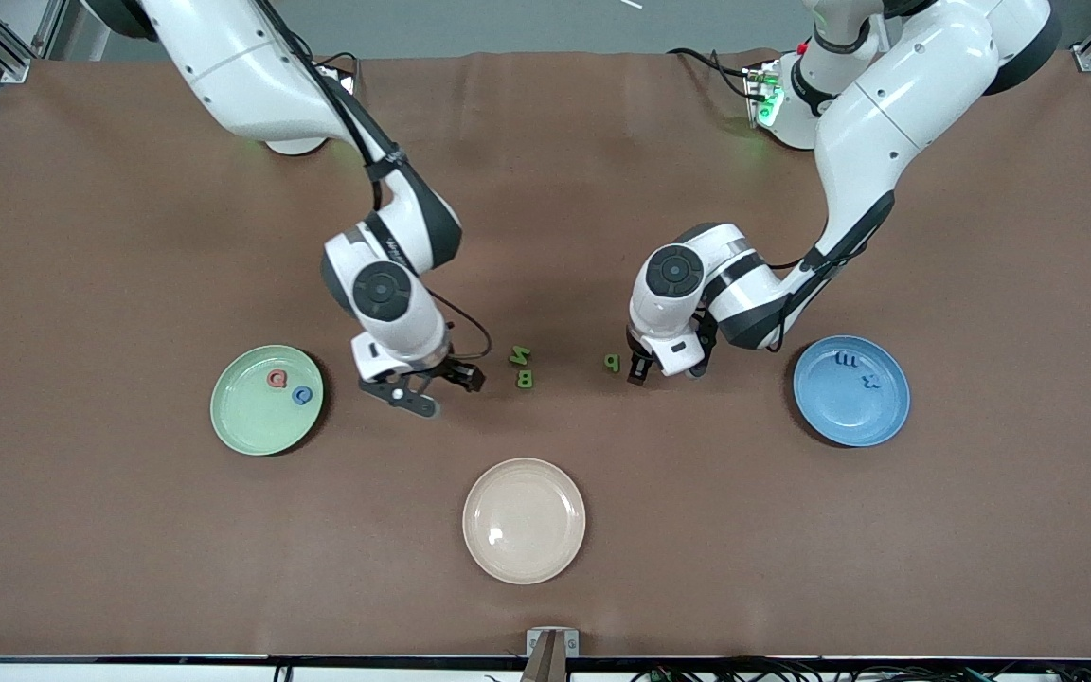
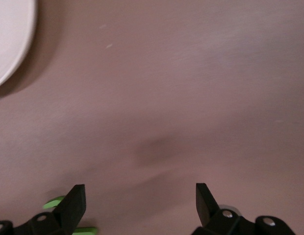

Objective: Sort upper and lower case letters into plates
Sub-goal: 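Grasp the green u with the left gripper while the right gripper grasps B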

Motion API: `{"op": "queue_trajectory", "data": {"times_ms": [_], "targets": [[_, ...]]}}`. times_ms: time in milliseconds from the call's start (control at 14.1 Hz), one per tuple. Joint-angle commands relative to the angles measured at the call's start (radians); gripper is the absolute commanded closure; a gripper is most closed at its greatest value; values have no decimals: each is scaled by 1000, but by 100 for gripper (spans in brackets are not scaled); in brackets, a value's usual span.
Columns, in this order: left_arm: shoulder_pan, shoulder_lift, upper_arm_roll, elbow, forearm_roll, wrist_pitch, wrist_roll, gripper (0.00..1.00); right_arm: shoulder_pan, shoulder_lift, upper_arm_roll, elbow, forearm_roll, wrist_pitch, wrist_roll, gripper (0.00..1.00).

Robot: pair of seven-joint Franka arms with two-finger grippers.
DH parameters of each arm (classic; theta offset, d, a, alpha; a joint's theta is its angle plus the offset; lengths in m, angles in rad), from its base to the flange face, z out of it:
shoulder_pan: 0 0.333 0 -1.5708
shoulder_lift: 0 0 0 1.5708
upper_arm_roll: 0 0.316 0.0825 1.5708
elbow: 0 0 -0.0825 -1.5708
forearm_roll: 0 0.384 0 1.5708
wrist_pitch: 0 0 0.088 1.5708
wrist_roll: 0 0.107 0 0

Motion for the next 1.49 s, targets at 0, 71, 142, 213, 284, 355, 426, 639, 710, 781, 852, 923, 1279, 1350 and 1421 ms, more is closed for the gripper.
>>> {"op": "queue_trajectory", "data": {"times_ms": [0, 71, 142, 213, 284, 355, 426, 639, 710, 781, 852, 923, 1279, 1350, 1421], "targets": [[-13, 2, 9, 9, -1, 11, -9, 29, 28, 52, -6, 80, -5, -11, -84, 3], [-13, 2, 11, 8, -1, 10, -9, 33, 36, 60, -6, 83, -5, -10, -89, 3], [-13, 2, 11, 6, -1, 10, -9, 39, 48, 70, -6, 98, -5, -8, -87, 3], [-13, 2, 11, 6, -1, 11, -9, 46, 62, 86, -6, 118, -4, -7, -78, 3], [-13, 2, 11, 6, -1, 11, -9, 50, 79, 106, -8, 144, -4, -7, -48, 3], [-12, 2, 11, 6, 1, 11, -9, 51, 93, 124, -10, 167, -10, -7, -8, 3], [-12, 2, 11, 6, 1, 10, -9, 52, 108, 142, -13, 190, -11, -8, 5, 5], [-12, 2, 11, 6, 2, 10, -7, 70, 148, 166, -29, 203, -22, -4, 12, 7], [-12, 1, 11, 6, 2, 11, -7, 75, 168, 175, -42, 204, -26, -2, 26, 8], [-8, -4, 11, 8, 2, 10, -1, 78, 183, 181, -55, 206, -27, -2, 35, 9], [-1, -9, 11, 8, 2, 10, 3, 80, 200, 189, -69, 211, -27, 2, 44, 10], [7, -19, 9, 9, 4, 10, 8, 83, 206, 195, -74, 212, -27, 7, 60, 12], [71, -88, -26, 11, -5, -24, 181, 85, 208, 207, -76, 221, -27, 15, 101, 32], [103, -104, -46, 6, -10, -57, 277, 85, 208, 207, -76, 227, -27, 15, 115, 42], [146, -116, -73, 5, -13, -91, 355, 85, 208, 207, -74, 227, -27, 15, 117, 52]]}}
